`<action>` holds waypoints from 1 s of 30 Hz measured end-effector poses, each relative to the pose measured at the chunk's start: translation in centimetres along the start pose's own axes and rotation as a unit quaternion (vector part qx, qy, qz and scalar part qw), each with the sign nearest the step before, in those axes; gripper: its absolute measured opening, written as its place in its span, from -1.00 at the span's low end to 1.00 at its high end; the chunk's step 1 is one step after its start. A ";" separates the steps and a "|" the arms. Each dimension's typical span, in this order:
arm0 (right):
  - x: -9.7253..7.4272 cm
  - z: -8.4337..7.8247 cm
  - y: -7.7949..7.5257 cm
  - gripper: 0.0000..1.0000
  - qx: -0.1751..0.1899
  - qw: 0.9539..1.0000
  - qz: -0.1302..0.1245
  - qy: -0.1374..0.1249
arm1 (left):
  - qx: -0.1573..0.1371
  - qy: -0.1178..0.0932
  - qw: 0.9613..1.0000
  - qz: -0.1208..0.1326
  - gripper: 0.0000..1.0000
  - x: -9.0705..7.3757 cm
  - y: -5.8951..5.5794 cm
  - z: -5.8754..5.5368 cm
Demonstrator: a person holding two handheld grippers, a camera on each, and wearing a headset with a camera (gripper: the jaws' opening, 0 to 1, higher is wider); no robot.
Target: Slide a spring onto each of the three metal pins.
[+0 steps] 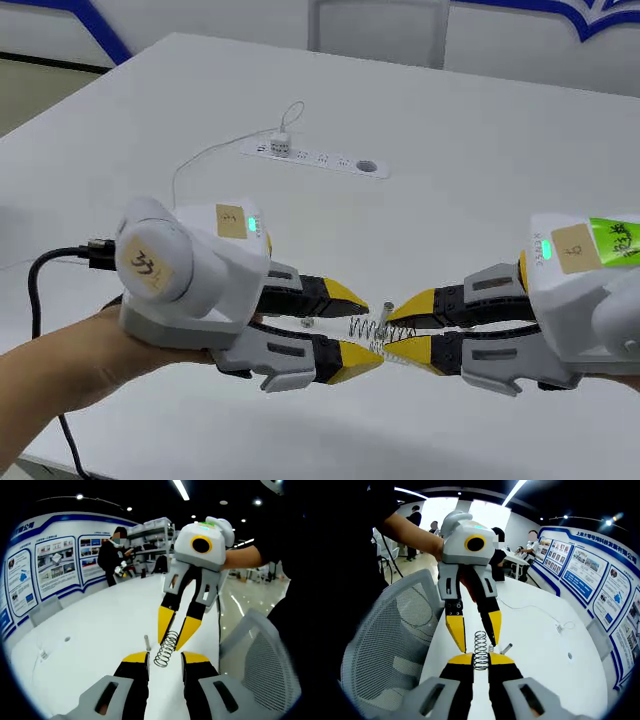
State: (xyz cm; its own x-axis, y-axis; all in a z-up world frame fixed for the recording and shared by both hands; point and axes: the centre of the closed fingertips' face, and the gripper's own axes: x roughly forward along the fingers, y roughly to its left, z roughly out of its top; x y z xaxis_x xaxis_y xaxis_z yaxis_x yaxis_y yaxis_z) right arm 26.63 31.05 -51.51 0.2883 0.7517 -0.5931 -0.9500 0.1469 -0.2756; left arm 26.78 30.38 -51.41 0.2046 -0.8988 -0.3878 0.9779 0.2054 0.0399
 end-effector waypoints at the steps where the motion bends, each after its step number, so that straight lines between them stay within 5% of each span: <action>1: 0.0 0.0 0.0 -0.80 -0.001 1.000 0.000 0.001 | 0.001 0.000 1.000 -0.001 -0.48 0.0 0.0 0.0; 12: -0.4 0.3 0.6 -0.80 -0.002 1.000 0.005 -0.001 | 0.032 0.020 0.999 -0.006 -0.71 0.2 -0.4 -0.1; 16: -0.4 0.1 0.6 -0.80 -0.006 1.000 0.003 0.004 | 0.058 0.028 0.998 -0.005 -0.74 0.4 -0.5 -0.3; 18: -0.4 0.1 0.4 -0.79 -0.011 1.000 -0.003 0.007 | 0.093 0.028 0.995 0.004 -0.76 0.5 -0.1 -0.2; 30: -0.9 -0.4 0.7 -0.78 -0.016 1.000 0.009 0.010 | 0.107 0.035 0.993 -0.025 -0.80 1.1 -0.9 -0.2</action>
State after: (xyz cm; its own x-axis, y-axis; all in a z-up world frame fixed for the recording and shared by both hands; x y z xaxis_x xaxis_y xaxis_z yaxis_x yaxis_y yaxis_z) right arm 25.72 30.22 -51.46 0.2748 0.7407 -0.6131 -0.9507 0.1139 -0.2884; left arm 26.15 29.30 -52.02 0.1593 -0.8748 -0.4576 0.9752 0.0672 0.2109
